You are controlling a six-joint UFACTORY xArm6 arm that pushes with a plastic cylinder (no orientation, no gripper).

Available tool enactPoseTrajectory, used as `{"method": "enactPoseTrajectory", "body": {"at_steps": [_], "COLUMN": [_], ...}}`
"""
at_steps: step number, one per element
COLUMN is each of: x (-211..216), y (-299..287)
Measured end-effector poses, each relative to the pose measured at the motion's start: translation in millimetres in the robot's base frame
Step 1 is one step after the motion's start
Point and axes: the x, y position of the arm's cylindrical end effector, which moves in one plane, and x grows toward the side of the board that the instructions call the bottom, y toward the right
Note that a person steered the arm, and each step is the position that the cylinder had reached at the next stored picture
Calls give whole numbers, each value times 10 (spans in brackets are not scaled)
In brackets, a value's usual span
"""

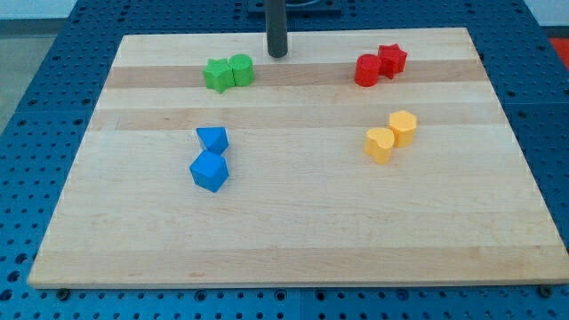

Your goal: Separate the green circle from green star

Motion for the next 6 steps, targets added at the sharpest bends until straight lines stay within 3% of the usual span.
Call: {"method": "enactPoseTrajectory", "body": {"at_steps": [6], "x": [273], "y": [-890]}}
